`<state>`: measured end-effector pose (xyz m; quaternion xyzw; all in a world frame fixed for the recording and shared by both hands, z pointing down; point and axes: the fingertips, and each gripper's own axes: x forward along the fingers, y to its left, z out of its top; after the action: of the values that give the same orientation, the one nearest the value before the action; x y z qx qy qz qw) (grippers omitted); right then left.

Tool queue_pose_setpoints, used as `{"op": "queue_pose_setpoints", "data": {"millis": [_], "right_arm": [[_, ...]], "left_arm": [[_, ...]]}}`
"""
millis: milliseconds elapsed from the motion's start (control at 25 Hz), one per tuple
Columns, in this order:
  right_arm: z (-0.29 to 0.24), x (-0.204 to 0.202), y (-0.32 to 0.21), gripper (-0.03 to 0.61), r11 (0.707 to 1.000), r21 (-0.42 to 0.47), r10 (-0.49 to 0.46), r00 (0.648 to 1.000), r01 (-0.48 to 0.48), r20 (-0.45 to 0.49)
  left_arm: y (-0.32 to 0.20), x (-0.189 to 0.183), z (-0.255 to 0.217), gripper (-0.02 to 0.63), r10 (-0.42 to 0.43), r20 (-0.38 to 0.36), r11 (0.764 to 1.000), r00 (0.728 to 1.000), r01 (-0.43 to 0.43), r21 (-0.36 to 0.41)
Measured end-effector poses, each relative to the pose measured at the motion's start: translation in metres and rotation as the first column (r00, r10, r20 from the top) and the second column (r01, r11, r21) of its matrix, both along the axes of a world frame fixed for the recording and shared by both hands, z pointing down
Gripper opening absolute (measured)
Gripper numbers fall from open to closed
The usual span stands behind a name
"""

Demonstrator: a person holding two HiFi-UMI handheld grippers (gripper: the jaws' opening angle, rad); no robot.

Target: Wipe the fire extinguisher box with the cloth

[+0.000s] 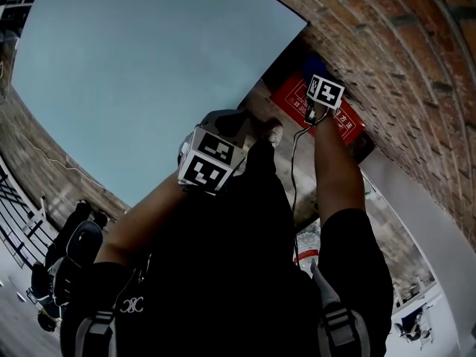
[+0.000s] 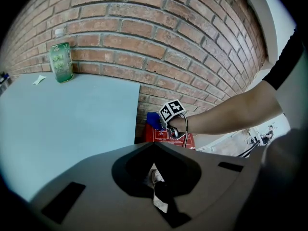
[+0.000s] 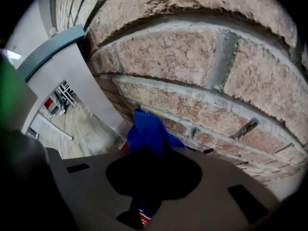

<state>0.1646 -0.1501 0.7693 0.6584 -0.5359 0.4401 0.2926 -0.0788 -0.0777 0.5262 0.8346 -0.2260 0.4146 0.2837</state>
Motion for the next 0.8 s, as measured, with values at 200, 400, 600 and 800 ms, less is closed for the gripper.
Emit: {"op": "queue_pose_setpoints", "data": {"millis": [200, 400, 600, 800], "right_arm": [[0.000, -0.016, 0.010, 0.060, 1.000, 0.018, -0.005, 1.000, 0.005, 0.014], [0.004, -0.044, 0.037, 0.060, 0.999, 0.005, -0.049, 0.996, 0.049, 0.075], [0.010, -0.068, 0.069, 0.060, 0.993, -0.021, -0.115, 0.989, 0.118, 0.090], [0.014, -0.081, 0.094, 0.060, 1.000, -0.027, -0.005, 0.985, 0.010, 0.174]], "left_arm": [[-0.001, 0.003, -0.001, 0.009, 0.004, -0.004, 1.000, 1.000, -0.004, 0.001], [0.004, 0.009, -0.001, 0.009, 0.020, -0.011, 1.000, 1.000, -0.020, -0.002], [0.013, 0.019, 0.000, 0.009, 0.036, -0.016, 0.999, 0.999, -0.036, -0.005], [0.022, 0.028, 0.004, 0.009, 0.050, -0.013, 0.999, 0.999, -0.050, -0.021]]}}
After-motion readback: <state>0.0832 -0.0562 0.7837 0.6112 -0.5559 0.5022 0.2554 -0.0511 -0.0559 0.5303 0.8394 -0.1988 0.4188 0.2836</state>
